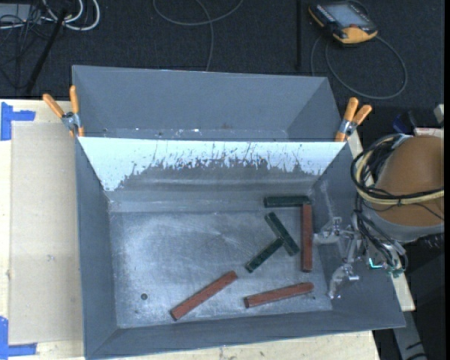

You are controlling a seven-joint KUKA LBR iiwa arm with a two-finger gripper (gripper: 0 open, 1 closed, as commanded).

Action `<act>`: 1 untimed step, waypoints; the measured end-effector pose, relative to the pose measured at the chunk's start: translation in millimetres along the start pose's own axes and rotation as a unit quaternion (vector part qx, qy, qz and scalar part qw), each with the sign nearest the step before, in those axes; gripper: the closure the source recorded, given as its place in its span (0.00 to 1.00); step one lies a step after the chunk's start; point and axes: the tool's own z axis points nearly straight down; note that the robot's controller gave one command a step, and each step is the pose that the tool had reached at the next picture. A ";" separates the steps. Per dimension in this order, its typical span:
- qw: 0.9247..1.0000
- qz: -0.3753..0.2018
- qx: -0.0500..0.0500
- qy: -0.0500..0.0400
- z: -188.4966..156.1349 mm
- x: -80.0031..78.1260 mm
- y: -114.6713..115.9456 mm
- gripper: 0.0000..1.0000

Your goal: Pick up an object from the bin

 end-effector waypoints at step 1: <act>1.000 -0.002 0.001 -0.004 -4.0 -2.0 0.3 0.00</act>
Offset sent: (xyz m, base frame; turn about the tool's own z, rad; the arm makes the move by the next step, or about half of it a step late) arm 0.0038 0.0449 -0.0691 -0.0672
